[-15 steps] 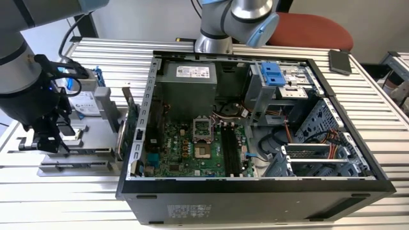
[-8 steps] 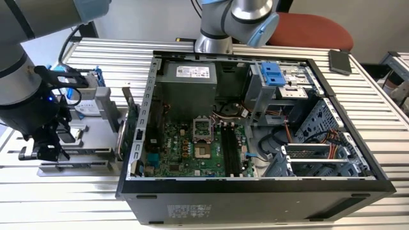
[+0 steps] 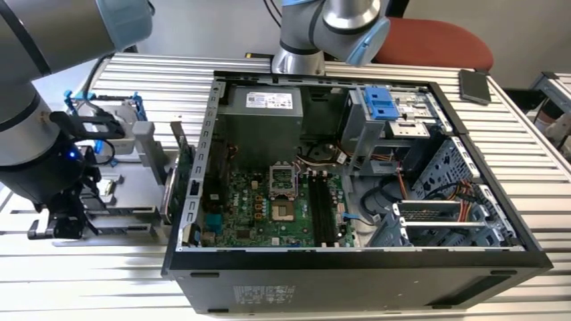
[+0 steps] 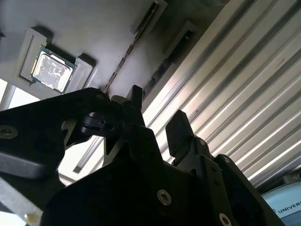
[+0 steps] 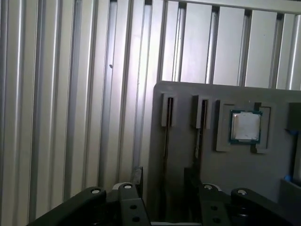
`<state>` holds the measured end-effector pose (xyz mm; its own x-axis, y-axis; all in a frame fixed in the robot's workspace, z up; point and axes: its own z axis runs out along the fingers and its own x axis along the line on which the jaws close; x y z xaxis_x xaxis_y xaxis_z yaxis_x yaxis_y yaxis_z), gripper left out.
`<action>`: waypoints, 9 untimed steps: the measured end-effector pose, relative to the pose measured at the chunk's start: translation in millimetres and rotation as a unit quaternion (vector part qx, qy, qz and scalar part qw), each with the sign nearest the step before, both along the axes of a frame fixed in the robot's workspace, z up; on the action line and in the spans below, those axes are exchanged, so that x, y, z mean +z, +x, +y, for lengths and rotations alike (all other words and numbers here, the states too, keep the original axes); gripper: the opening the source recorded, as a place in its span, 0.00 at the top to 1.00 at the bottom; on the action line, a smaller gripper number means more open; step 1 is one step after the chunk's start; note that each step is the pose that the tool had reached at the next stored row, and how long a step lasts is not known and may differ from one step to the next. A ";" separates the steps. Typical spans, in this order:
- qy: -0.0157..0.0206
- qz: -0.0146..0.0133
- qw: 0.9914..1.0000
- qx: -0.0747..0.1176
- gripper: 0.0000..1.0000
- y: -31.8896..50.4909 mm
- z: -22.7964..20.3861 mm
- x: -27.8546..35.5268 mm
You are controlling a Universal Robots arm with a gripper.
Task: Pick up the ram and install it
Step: 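Pick up the ram and move it above insertion slot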
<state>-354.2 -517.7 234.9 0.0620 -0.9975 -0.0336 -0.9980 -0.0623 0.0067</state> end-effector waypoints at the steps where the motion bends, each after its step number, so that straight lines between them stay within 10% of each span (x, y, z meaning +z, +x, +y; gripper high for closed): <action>1: 0.000 0.000 1.000 -0.001 0.00 0.0 0.0 -1.5; 9: -0.002 0.000 1.000 -0.008 0.00 0.0 0.0 -11.0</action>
<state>-354.2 -517.7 223.9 0.0469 -0.9985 -0.0292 -0.9989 -0.0471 0.0070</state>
